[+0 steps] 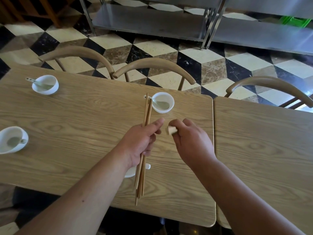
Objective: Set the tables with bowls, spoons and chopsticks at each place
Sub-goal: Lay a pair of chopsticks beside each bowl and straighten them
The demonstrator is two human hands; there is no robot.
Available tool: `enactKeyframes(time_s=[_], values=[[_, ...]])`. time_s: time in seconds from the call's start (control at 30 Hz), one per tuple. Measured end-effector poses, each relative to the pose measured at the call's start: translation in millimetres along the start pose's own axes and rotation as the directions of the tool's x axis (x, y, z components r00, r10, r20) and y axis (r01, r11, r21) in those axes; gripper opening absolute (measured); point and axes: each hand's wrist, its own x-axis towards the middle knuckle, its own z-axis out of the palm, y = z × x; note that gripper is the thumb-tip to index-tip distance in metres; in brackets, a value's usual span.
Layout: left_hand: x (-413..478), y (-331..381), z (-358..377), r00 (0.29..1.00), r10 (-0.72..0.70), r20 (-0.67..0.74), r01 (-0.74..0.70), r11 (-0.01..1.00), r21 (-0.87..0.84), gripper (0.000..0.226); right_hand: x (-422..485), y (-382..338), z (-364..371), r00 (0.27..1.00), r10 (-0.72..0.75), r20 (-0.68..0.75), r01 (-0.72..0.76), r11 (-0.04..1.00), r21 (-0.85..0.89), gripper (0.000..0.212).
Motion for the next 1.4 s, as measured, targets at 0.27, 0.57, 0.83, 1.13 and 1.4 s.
enactKeyframes(time_s=[0.27,0.57,0.83,1.13,1.4], values=[[-10.7,-9.6,0.9,0.965,-0.077,0.249,0.053,0.994,0.1,0.04,-1.0,-5.9,4.8,0.999,-0.046,0.018,0.047,0.996,-0.076,0.038],[-9.1,-16.1,2.5,0.98,-0.069,0.186,0.039,0.986,0.163,0.026,-5.3,-4.6,11.0,0.991,0.026,0.132,-0.037,0.996,0.08,0.045],[-10.6,-22.5,0.3,0.984,-0.078,0.159,0.048,0.983,0.179,0.023,-9.4,-8.5,8.0,0.979,0.061,0.196,-0.075,0.995,0.062,0.048],[-6.8,-25.3,-3.7,0.993,-0.024,0.113,0.0,0.977,0.211,0.018,-7.8,-9.0,10.2,0.965,0.053,0.259,-0.097,0.982,0.161,0.063],[-2.2,-24.9,-11.0,0.993,0.003,0.114,-0.022,0.986,0.167,0.02,4.9,-16.5,2.0,0.76,0.296,0.579,-0.622,0.074,0.779,0.023]])
